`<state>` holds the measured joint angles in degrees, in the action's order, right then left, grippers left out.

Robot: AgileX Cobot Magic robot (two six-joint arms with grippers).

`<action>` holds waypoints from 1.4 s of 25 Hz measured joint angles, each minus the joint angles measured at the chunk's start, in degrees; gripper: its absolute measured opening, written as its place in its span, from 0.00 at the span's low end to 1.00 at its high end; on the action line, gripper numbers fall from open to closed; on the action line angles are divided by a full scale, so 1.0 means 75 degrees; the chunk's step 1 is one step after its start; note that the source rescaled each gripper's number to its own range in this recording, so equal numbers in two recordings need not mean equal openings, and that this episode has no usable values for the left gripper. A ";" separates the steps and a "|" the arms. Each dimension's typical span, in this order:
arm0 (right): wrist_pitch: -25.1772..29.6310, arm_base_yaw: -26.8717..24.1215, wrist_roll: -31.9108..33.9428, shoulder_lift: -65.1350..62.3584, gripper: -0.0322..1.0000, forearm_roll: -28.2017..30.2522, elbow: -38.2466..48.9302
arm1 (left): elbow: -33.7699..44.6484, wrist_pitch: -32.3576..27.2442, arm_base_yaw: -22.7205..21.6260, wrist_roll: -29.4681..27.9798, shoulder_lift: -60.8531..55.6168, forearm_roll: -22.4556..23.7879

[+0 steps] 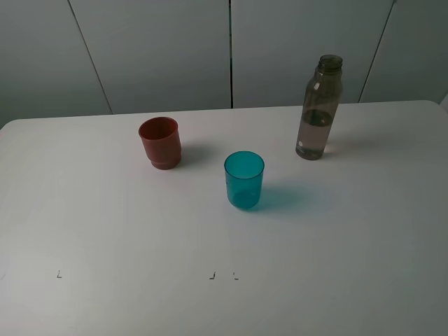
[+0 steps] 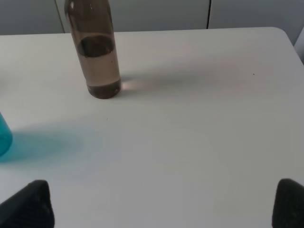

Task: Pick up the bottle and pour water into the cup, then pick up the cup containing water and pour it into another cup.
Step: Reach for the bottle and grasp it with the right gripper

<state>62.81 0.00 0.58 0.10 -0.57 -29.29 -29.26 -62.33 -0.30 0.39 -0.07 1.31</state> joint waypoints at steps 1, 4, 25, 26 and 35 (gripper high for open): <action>0.0000 0.0000 0.0000 0.0000 1.00 0.0000 0.0000 | 0.0000 0.0000 0.0000 0.0000 0.0000 0.0000; 0.0000 0.0000 0.0000 0.0000 1.00 0.0000 0.0000 | 0.0000 0.0000 0.0000 0.0000 0.0000 0.0000; 0.0000 0.0000 0.0000 0.0000 1.00 0.0000 0.0000 | 0.0000 0.0000 0.0000 0.0000 0.0000 0.0000; 0.0000 0.0000 0.0000 0.0000 1.00 0.0000 0.0000 | 0.0000 0.0000 0.0000 0.0000 0.0000 0.0000; 0.0000 0.0000 0.0000 0.0000 1.00 0.0000 0.0000 | 0.0000 0.0000 0.0000 0.0000 0.0000 0.0000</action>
<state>62.81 0.00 0.58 0.10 -0.57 -29.29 -29.26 -62.33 -0.30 0.39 -0.07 1.31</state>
